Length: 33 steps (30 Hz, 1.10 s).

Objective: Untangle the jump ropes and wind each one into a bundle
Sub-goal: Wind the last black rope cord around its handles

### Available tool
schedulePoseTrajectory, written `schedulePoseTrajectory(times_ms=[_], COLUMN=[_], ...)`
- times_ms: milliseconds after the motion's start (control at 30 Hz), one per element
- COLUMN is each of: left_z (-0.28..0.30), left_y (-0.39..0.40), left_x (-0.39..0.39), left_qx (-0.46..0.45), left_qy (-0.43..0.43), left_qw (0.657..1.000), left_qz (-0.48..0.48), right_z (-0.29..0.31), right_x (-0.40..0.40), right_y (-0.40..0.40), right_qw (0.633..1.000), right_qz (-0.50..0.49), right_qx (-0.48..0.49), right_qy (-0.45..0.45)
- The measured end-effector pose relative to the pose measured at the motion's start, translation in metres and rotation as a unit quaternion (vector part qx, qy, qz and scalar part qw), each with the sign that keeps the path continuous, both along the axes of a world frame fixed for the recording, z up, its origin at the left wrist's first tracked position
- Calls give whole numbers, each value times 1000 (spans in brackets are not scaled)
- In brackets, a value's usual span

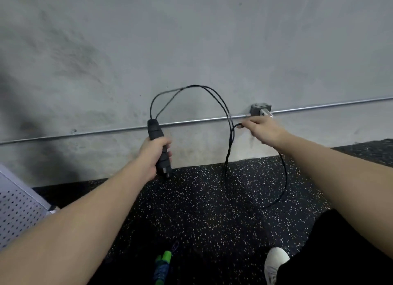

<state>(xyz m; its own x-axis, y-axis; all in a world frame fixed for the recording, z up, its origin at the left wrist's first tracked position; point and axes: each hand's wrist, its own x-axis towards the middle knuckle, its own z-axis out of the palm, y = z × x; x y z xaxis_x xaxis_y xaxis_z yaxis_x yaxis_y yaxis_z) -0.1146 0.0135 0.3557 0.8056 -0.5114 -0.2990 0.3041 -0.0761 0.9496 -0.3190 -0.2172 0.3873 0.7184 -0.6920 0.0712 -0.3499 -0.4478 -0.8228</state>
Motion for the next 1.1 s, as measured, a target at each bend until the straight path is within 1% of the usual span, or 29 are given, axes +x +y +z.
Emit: schedulePoseTrajectory(times_ms=[67,100,167,233,267,300,333,400,433,500,567,600,667,733,800,933,1100], left_z=[3,6,11,13,11,10,8,6,4,0,-2,-1,0,4,8,14,9], left_y=[3,3,4,3,2,2,1,-1,-2,-5,-8,-10,-13,-19,-28,-42,-47], left_x=[-1,-1,-3,-2,-2,-3,-3,-5,-5,-6,-8,-10,-16,-26,-39,-59,-63], left_qx=[20,27,35,38,36,33,33,35,31,20,9,0,-17,-39,-65,-80,-81], left_qy=[-97,-145,-215,-238,-236,-230,-224,-208,-199,-181,-163,-144,-108,-94,-106,-173,-176], left_qw=[995,989,975,968,968,969,970,973,975,979,983,985,987,984,980,967,963], left_qz=[-8,-16,-45,-74,-82,-87,-89,-90,-91,-90,-87,-91,-116,-144,-155,-171,-188], right_z=[-6,-11,-22,-27,-28,-27,-26,-21,-20,-16,-13,-10,-7,0,5,11,14], right_x=[-6,-9,-15,-18,-19,-18,-17,-12,-8,1,8,9,11,12,14,20,24], right_y=[-11,-15,-20,-19,-17,-14,-11,-7,-6,-5,-2,0,3,8,14,29,34], right_qw=[997,995,990,981,978,977,978,984,989,989,974,968,957,941,929,917,941], right_qz=[-42,-53,-36,4,25,43,52,66,69,63,76,88,124,159,188,233,200], right_qx=[-45,-35,11,39,64,93,102,69,65,131,208,229,250,276,293,308,262], right_qy=[53,79,138,191,196,188,175,147,115,30,-38,-55,-82,-113,-126,-100,-82])
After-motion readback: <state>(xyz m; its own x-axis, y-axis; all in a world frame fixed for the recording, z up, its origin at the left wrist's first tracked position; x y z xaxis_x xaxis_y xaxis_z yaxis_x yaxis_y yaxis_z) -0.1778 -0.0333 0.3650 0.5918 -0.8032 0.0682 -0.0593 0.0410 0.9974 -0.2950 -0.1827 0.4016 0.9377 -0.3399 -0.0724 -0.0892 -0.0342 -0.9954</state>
